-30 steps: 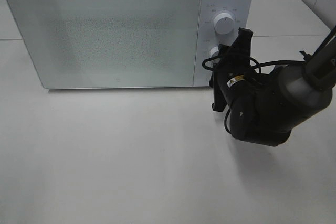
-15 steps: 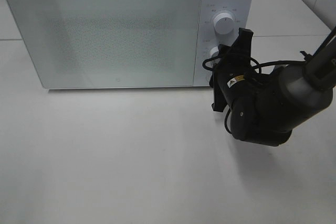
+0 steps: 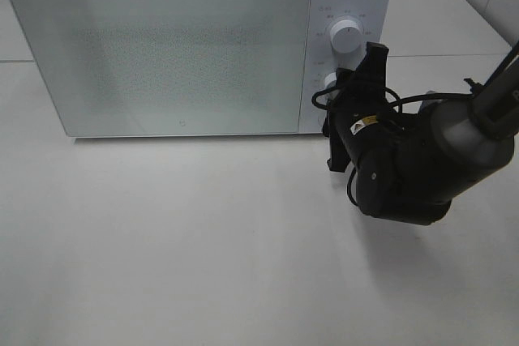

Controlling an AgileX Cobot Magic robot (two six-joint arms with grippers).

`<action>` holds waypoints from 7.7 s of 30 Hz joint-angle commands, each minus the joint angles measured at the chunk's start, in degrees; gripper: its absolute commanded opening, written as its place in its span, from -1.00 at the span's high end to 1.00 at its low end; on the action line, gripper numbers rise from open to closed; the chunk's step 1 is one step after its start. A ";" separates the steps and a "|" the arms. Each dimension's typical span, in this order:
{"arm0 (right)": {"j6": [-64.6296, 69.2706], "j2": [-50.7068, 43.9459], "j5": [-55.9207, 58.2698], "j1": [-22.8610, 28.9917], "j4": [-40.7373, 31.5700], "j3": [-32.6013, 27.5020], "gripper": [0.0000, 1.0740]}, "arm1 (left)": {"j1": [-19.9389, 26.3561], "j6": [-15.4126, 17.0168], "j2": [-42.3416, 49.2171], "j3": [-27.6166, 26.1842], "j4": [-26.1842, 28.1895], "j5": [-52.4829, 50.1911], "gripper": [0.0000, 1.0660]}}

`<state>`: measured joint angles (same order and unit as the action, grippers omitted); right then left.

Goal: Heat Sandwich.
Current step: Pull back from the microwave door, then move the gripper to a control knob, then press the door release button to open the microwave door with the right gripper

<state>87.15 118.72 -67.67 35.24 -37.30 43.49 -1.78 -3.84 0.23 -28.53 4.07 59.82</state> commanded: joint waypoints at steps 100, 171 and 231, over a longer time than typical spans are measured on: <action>-88.06 -89.84 131.89 -14.15 37.30 1.49 -0.42 | 0.23 0.23 1.49 0.17 0.00 -0.92 -0.90; -86.80 -101.07 102.22 -35.35 38.16 -11.63 -0.42 | 0.23 0.23 1.49 0.17 0.00 -0.92 -0.90; -97.98 -37.07 15.64 -17.53 15.01 -28.76 -0.42 | 0.23 0.23 1.49 0.17 0.00 -0.92 -0.90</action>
<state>-9.00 80.56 -49.10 15.87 -19.65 14.73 -1.78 -3.84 0.23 -28.53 4.07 59.82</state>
